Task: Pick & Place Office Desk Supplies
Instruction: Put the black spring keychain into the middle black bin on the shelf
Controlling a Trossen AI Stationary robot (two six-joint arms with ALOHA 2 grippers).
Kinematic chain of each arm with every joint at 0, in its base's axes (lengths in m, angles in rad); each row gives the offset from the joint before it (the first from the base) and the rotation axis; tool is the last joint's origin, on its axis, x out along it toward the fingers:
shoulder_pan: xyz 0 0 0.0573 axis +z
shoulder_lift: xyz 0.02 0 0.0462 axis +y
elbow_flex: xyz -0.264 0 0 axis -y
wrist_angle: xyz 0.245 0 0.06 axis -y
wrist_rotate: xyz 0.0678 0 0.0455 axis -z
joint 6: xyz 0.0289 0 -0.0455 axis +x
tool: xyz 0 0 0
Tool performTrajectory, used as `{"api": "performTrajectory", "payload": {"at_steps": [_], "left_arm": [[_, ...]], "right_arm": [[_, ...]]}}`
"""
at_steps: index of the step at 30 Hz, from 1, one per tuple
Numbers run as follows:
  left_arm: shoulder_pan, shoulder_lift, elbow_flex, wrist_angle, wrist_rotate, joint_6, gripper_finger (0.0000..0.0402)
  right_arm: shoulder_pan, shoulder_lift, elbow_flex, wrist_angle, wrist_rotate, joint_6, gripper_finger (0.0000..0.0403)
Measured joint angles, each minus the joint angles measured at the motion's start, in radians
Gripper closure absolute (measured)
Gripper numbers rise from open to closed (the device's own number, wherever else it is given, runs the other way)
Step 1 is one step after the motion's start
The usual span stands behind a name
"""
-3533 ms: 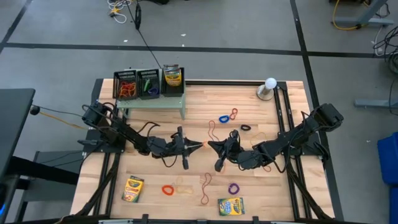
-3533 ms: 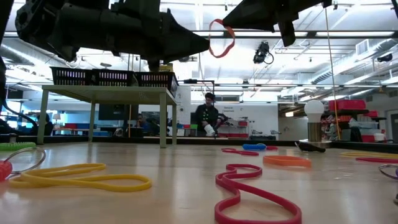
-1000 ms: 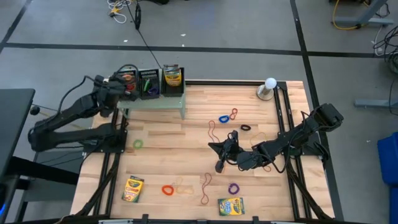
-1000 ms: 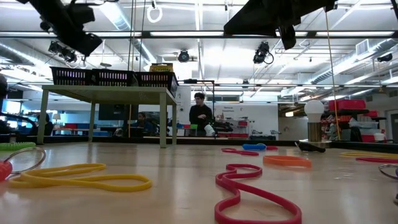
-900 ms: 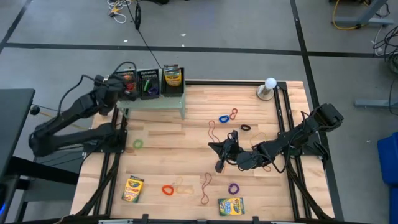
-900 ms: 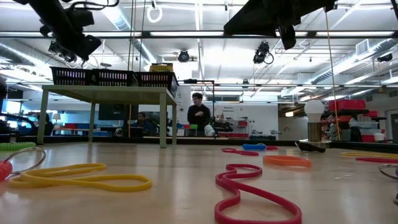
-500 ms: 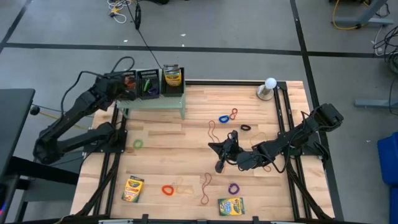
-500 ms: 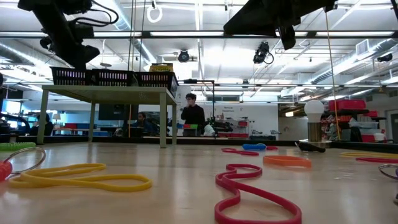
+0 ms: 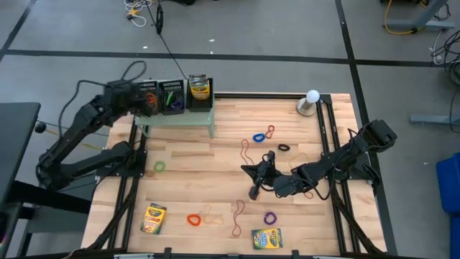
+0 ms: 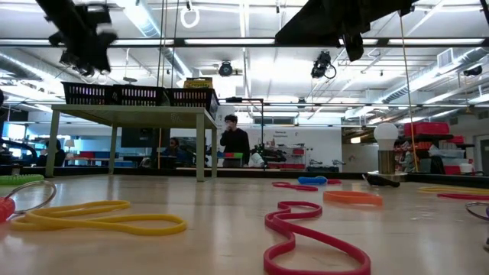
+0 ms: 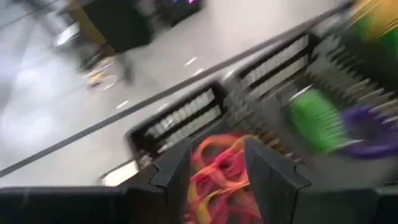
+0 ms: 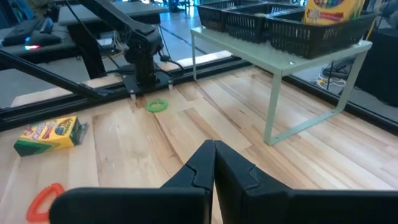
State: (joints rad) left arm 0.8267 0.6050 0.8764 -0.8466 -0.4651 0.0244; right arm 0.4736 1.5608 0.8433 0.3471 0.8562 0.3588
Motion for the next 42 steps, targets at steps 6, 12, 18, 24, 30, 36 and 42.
{"api": "performTrajectory", "payload": {"at_steps": [6,12,18,24,30,36,42], "left_arm": [[-0.17,-0.113,-0.028,0.089,0.268,-0.12,0.0302],[-0.443,-0.166,-0.269,0.317,0.212,-0.173,0.0366],[-0.692,-0.14,-0.474,0.727,0.144,-0.12,0.0379],[-0.867,-0.069,-0.586,1.005,0.135,-0.093,0.0379],[-0.965,0.037,-0.639,1.141,0.087,-0.097,0.0379],[-1.007,0.156,-0.65,1.222,0.035,-0.118,0.0379],[-1.011,0.245,-0.65,1.327,0.02,-0.109,0.0379]], "right_arm": [[-0.014,0.0,0.0,-0.092,-0.008,0.032,0.039],[-0.063,0.0,0.0,-0.259,-0.079,0.179,0.039],[-0.066,0.0,0.0,-0.378,-0.078,0.246,0.039],[-0.074,0.0,0.0,-0.66,-0.093,0.495,0.039],[-0.123,-0.03,-0.001,-1.012,-0.183,0.828,0.039],[-0.126,-0.114,-0.018,-1.268,-0.183,1.084,0.039],[-0.17,-0.262,-0.207,-1.177,-0.215,1.262,0.039]]}}
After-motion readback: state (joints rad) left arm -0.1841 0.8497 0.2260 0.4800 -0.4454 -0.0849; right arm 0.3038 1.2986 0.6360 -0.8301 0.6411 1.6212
